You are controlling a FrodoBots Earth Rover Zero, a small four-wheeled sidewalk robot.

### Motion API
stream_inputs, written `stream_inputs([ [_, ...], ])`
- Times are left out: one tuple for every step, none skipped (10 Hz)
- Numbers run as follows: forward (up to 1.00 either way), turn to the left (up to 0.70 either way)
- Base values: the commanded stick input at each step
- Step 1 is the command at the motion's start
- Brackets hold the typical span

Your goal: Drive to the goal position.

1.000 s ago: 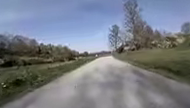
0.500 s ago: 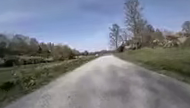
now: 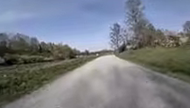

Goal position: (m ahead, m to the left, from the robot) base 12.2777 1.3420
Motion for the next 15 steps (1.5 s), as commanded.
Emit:
stream_inputs([
  [0.85,-0.34],
  [0.85,-0.34],
  [0.85,-0.32],
  [0.85,-0.21],
  [0.85,-0.11],
  [0.85,-0.01],
  [0.85,0.0],
  [0.85,0.0],
  [0.85,0.0],
  [0.85,0.0],
  [0.85,0.0],
  [0.85,0.0],
  [0.85,0.0],
  [0.85,0.0],
  [0.85,0.0],
])
